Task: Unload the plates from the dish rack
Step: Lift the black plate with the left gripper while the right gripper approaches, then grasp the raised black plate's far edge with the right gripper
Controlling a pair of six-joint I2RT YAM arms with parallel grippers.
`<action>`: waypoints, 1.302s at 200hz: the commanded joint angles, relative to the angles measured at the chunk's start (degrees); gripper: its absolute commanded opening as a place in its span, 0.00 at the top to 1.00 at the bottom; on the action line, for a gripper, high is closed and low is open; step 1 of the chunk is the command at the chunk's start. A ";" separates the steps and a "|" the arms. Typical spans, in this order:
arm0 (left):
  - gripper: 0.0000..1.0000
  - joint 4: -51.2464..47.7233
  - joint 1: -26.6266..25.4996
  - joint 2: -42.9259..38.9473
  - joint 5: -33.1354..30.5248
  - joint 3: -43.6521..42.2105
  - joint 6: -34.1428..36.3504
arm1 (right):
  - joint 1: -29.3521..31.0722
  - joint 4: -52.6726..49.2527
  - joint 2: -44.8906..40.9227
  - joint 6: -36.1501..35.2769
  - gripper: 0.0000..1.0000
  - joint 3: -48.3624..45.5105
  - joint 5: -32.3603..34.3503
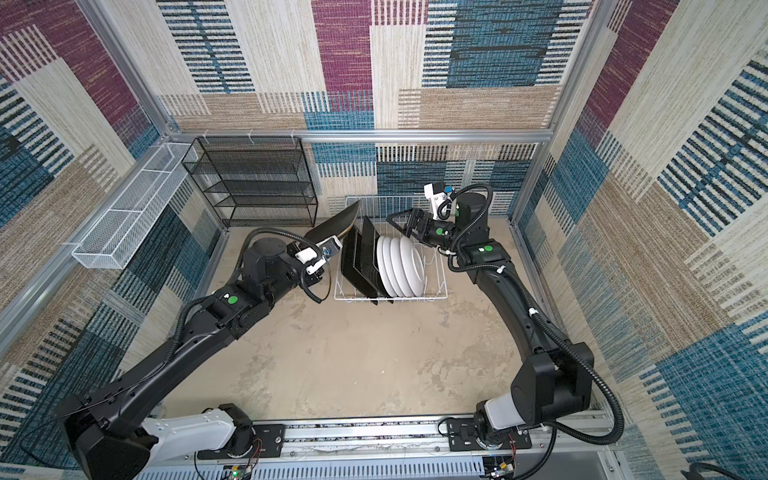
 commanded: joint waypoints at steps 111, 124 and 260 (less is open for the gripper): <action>1.00 36.89 -6.23 2.69 -9.87 -11.91 23.96 | 8.04 -9.40 6.67 0.97 0.20 6.50 11.59; 1.00 36.85 -6.31 2.89 -9.81 -12.31 24.30 | 8.51 -8.27 6.43 2.28 0.23 5.11 11.44; 1.00 41.81 -6.67 6.27 -9.07 -14.02 26.98 | 9.08 -5.80 8.07 5.96 0.47 3.52 5.76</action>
